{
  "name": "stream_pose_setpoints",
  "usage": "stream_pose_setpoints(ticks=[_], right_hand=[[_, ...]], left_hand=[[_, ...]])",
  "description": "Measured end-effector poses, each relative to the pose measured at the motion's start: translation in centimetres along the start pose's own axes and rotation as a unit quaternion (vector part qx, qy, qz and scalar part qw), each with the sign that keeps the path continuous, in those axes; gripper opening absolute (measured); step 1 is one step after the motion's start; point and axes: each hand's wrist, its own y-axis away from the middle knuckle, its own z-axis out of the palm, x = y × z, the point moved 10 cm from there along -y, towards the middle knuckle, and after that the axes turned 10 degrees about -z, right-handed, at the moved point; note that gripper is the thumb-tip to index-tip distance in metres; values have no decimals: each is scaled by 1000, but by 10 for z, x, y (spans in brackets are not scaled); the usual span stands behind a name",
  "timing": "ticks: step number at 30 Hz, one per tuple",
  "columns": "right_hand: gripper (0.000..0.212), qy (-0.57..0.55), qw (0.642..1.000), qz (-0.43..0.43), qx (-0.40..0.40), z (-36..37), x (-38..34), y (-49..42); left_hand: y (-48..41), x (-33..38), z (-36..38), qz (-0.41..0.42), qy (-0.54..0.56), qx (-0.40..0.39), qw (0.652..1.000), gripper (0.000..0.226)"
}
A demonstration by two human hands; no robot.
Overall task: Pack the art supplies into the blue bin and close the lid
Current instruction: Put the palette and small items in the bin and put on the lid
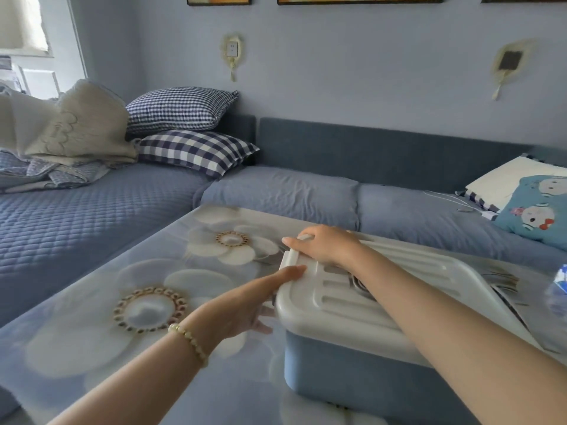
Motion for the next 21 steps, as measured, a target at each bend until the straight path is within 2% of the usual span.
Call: stream_pose_setpoints(ticks=[7,10,13,14,17,18,21], right_hand=[[59,0,999,-3,35,-1,3,0],[61,6,999,-7,38,-1,2,-1],[63,13,999,-9,40,0,2,-2],[64,15,999,-9,42,0,2,-2],[65,20,999,-10,45,-1,2,-2],[65,22,999,-11,44,-2,2,-3],[65,24,999,-12,43,-2,2,-1]], left_hand=[[12,-4,3,32,58,27,997,53],[20,6,-8,123,137,90,979,53],[31,20,-11,184,173,122,960,27],[31,24,-9,188,161,123,961,24],[27,32,-4,171,103,121,972,47],[25,32,-1,158,96,114,976,46],[24,37,4,140,92,91,982,22]])
